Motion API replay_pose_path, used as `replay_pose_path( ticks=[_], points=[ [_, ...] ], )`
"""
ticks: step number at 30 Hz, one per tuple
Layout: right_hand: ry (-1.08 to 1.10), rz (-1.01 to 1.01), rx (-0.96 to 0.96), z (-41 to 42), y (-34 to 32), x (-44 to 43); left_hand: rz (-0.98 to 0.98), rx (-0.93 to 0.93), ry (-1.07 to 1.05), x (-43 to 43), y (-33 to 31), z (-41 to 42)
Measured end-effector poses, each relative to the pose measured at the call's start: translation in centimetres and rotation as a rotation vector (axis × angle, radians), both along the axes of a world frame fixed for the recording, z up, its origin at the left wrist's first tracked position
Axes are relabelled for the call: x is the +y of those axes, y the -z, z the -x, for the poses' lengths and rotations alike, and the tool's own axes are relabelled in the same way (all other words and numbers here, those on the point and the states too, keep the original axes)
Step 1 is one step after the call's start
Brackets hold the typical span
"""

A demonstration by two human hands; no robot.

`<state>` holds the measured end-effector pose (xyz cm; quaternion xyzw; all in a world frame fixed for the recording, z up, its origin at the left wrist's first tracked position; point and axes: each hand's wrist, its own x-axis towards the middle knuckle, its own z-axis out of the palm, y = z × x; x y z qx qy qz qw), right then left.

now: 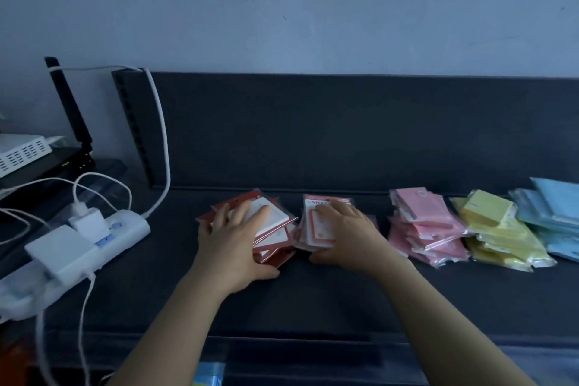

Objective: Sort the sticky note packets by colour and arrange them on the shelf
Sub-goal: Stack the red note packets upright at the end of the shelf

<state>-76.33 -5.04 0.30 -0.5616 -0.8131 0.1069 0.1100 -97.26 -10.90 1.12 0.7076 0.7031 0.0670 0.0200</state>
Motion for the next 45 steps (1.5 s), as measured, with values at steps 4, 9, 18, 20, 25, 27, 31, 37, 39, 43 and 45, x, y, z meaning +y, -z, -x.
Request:
replay_pose_path(
  ticks=[4,9,18,20,25,27,31,37,39,43,45],
  points=[
    [0.11,-0.022,-0.043,0.4,0.1,1.4,0.023,0.005,0.046,1.3,-0.2,0.9],
    [0.226,-0.059,-0.065,1.0,-0.3,3.5,0.005,-0.009,0.092,2.5,-0.5,2.2],
    [-0.088,-0.022,0.374,6.1,-2.4,0.6,-0.282,-0.753,-0.355,1.4,-0.3,3.1],
    [-0.147,-0.053,0.391,6.7,-1.8,0.0,-0.277,-0.884,-0.377,1.7,-0.3,3.0],
    [-0.238,-0.085,0.517,6.9,-0.5,-0.8,-0.22,-1.138,-0.39,1.6,-0.1,3.7],
    [-0.169,-0.055,0.579,6.7,-0.3,-0.9,-0.194,-1.242,-0.405,1.2,0.2,4.3],
    [-0.075,-0.035,0.564,7.1,-0.4,-0.8,-0.244,-1.493,-0.416,0.0,0.4,5.9],
    [-0.093,-0.099,0.537,8.4,-0.4,-0.8,-0.159,-1.61,-0.374,-0.9,0.3,5.7],
    [-0.108,-0.047,0.58,8.3,-0.6,-1.3,-0.169,-1.571,-0.387,-0.8,0.5,5.5],
    [-0.057,-0.014,0.64,7.8,0.2,-1.7,-0.127,-1.578,-0.411,-1.0,1.0,5.5],
    [-0.007,-0.034,0.635,7.7,0.4,-1.7,-0.095,-1.609,-0.403,-1.3,1.1,5.7]
  ],
)
